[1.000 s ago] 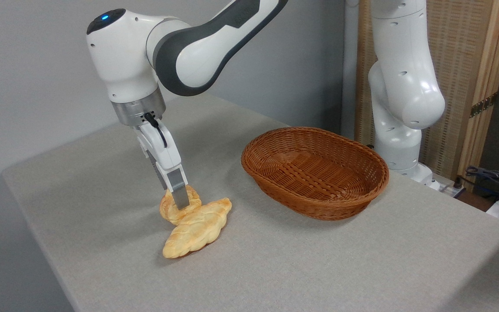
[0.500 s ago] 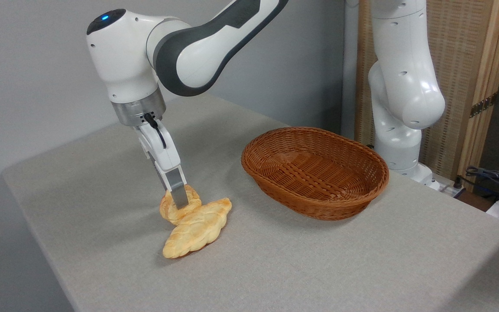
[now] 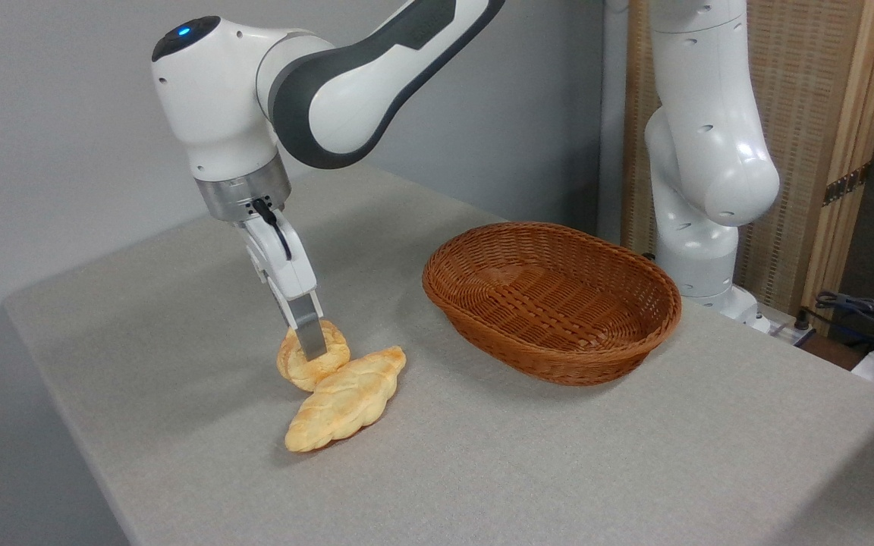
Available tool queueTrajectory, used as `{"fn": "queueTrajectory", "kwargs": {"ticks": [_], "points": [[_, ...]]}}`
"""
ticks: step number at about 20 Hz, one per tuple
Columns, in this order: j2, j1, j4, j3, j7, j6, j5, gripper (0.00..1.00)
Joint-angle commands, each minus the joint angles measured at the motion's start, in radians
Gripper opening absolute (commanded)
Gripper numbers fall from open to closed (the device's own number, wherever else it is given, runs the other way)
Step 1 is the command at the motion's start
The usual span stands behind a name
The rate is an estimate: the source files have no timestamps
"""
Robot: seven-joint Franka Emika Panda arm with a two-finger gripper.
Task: Put bread into the basket
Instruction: 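Close the gripper on the small round bun, then lift the bun and carry it over the wicker basket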
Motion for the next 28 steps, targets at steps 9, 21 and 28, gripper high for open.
{"fn": "queueTrajectory", "kwargs": {"ticks": [9, 21, 28], "points": [[-0.066, 0.004, 0.004, 0.009, -0.001, -0.044, 0.009, 0.21], [-0.237, 0.007, 0.002, 0.025, -0.107, -0.290, 0.008, 0.22], [-0.255, 0.006, -0.002, 0.029, -0.103, -0.571, 0.006, 0.32]]}}
